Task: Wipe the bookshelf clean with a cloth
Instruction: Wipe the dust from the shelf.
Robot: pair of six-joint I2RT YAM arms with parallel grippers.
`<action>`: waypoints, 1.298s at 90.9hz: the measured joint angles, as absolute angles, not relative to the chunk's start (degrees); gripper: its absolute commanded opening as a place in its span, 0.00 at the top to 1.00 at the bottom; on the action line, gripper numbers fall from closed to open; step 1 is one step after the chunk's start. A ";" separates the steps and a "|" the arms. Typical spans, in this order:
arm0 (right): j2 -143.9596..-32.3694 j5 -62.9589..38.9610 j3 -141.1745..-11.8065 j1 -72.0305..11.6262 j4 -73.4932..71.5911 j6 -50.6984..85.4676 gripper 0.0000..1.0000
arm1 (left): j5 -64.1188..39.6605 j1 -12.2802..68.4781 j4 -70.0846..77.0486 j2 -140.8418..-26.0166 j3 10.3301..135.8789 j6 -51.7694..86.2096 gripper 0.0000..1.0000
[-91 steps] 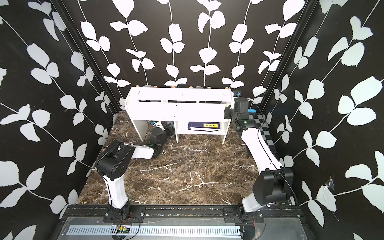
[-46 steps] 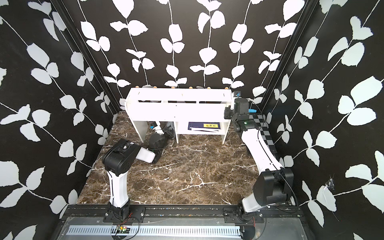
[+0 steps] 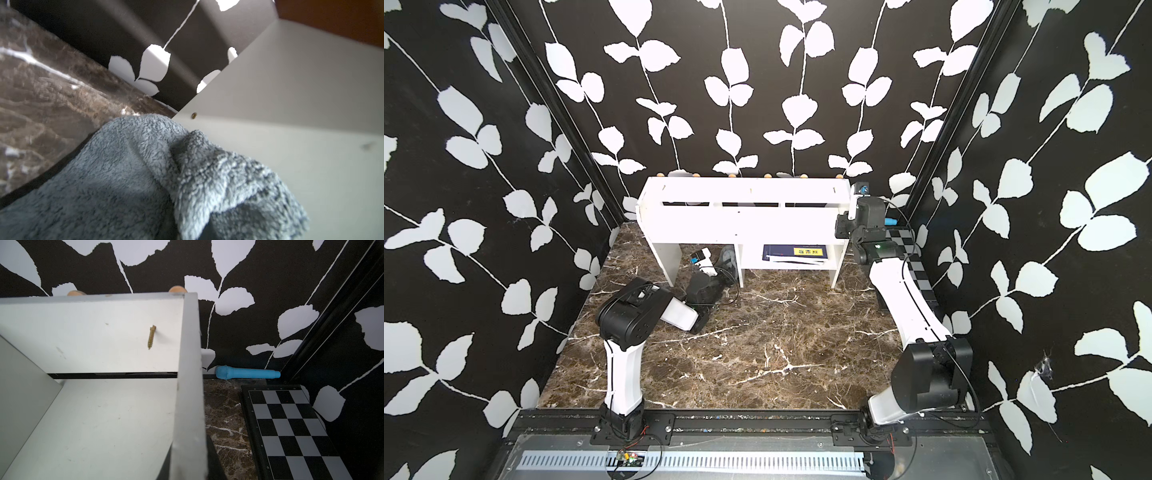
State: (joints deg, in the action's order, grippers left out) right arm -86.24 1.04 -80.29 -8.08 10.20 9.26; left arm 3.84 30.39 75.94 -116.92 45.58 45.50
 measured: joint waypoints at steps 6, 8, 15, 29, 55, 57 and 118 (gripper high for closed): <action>-86.24 1.04 -80.29 -8.08 10.22 9.23 1.00 | 3.88 30.46 75.44 -115.48 45.60 44.07 1.00; -86.24 1.04 -80.29 -8.08 10.22 9.26 1.00 | 3.90 30.46 75.22 -115.09 45.60 43.64 1.00; -86.24 1.02 -80.25 -8.08 10.17 9.26 1.00 | 3.88 30.52 74.96 -113.51 45.60 42.11 1.00; -86.06 1.06 -79.88 -8.05 9.78 9.26 1.00 | 3.57 30.61 74.50 -112.49 45.69 40.49 1.00; -85.43 1.91 -79.18 -7.53 9.69 9.63 1.00 | 2.00 31.09 68.20 -111.15 46.98 37.36 1.00; -85.43 1.93 -79.18 -7.53 9.69 9.63 1.00 | 2.02 31.11 68.07 -111.15 46.96 37.08 1.00; -85.43 2.55 -79.37 -7.88 10.02 9.65 1.00 | 7.11 34.54 73.80 -112.97 39.88 27.79 1.00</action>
